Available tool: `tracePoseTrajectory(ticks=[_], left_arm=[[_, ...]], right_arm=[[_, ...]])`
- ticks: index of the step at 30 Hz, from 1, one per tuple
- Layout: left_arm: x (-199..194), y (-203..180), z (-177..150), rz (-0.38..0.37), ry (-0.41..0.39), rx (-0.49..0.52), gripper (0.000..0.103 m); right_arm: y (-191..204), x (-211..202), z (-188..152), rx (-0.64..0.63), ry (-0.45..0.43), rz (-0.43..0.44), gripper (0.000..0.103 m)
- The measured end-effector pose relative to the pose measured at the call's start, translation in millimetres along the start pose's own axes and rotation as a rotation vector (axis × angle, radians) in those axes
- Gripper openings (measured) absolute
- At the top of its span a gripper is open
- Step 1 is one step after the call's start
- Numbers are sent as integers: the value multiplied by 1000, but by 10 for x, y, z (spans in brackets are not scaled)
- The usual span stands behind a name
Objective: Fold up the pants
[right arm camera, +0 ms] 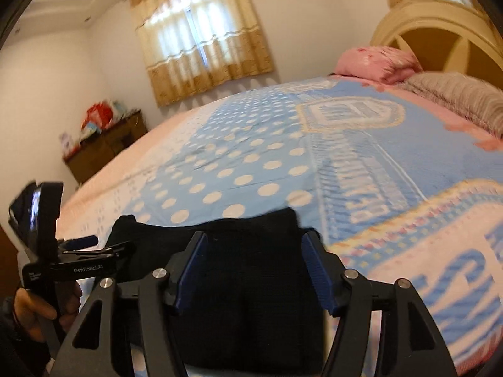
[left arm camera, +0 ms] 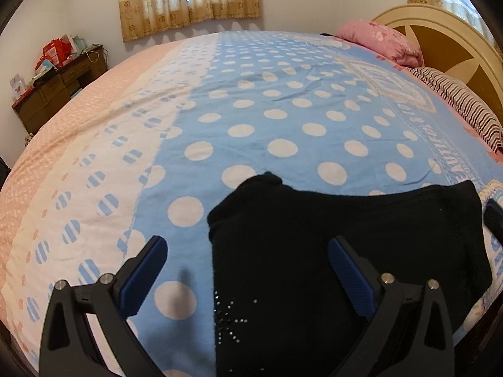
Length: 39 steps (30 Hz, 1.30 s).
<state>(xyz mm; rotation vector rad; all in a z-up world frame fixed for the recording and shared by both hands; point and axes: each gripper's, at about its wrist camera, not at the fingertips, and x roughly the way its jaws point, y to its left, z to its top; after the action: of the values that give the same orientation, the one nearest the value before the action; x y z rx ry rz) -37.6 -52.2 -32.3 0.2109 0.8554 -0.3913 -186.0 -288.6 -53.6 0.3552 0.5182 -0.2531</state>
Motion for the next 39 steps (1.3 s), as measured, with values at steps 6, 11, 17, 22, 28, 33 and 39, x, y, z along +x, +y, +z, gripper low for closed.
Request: tracePoseTrajectory(ticks=[6,11,17,22,28,33,39], left_arm=[[-142,36,-58,-1,18,-18,103],[-202,-10,-170,-65,31,-37,103],[-165,-68,-297,-112,62,-34,103],[-96,-48,-368,-137,95,-81,103],[-64,-56,-436,-163,122,-109,103],[-71,-105,-501,-148,100,-86,103],[-55,-128,-516,-138,99,-69,103]], right_arm=[[-302,68,-219,137,79,27,64],[-363,51,-304,175,91,53,64],[-491,-96,-327,205,82,45,64],[-491,-109,-378,201,93,50,64],[-449,29,-368,181,115,27,64],[-358,80,-472,142,119,6,64],[-302,139,-484,108,141,-37,66]])
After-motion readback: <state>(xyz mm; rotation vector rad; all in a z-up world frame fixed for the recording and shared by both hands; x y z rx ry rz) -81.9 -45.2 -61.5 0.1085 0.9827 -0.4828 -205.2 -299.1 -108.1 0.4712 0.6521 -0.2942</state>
